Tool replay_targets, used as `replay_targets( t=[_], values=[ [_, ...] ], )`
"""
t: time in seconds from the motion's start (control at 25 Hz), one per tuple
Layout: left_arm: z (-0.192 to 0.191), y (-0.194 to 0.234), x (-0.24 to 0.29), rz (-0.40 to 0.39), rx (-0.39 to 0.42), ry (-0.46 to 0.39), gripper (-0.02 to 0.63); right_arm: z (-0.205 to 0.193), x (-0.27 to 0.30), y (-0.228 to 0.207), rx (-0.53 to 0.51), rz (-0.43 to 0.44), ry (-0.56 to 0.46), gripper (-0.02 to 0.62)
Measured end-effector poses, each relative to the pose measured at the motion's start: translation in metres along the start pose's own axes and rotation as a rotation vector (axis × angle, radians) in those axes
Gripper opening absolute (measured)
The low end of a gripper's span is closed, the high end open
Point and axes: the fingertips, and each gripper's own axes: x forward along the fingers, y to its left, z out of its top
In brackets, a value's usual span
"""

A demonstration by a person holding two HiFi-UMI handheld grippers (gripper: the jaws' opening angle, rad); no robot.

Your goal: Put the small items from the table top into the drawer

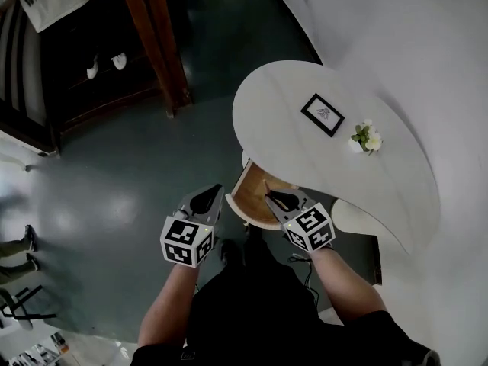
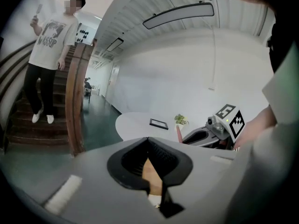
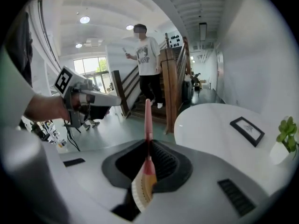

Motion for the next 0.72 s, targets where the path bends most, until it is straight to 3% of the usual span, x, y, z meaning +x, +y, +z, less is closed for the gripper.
replay_targets(
  t=[0.4,0.72],
  values=[
    [-0.031,0.010,0.046,0.013,-0.032,0.047,0.011,-0.098,0.076,-0.027,-0.102,0.099,0.290,0.044],
    [-0.072,0.019,0.071,0.024,-0.081,0.098,0.011,-0.163,0.123,-0.036,-0.266,0.168,0.483,0.044]
  ],
)
